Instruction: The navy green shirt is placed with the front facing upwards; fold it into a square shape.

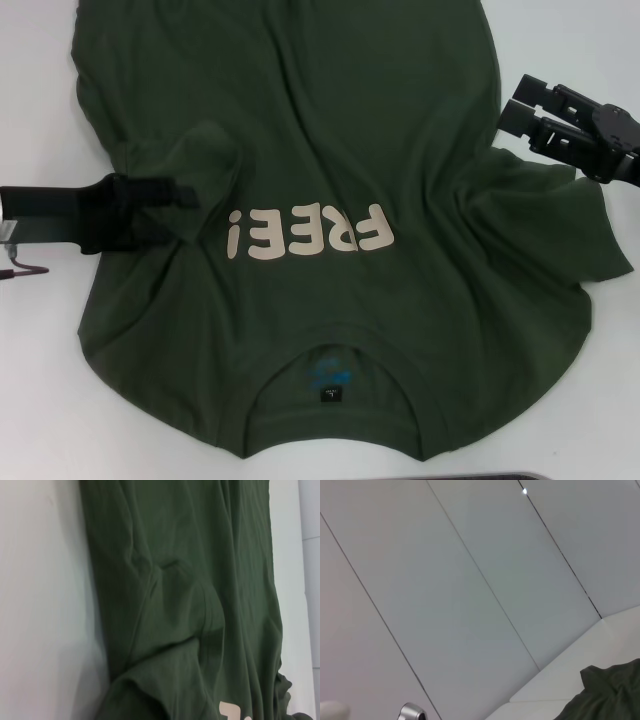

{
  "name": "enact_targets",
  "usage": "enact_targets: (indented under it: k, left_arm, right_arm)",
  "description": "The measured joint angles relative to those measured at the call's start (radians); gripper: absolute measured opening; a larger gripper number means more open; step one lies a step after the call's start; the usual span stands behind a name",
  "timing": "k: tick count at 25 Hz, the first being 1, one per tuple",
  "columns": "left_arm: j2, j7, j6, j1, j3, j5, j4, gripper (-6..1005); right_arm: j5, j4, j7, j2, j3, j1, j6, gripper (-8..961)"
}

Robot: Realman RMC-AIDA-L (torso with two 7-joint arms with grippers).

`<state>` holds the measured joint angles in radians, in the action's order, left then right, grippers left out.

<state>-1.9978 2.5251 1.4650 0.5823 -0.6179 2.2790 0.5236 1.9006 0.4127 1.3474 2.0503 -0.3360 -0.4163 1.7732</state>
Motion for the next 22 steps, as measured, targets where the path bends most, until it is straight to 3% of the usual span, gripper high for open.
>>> enact_targets:
  k: [9,22]
  left_arm:
    - [0.015,-0.006,-0.004,0.005,-0.011,0.021,0.026,787]
    - [0.004,-0.025,-0.025,0.022,-0.026,0.027,0.025,786]
  right_arm:
    - [-0.001,0.000,0.005,-0.001,0.000,-0.003,-0.002,911]
    - [-0.002,0.000,0.012,-0.003,0.000,-0.002,0.000,911]
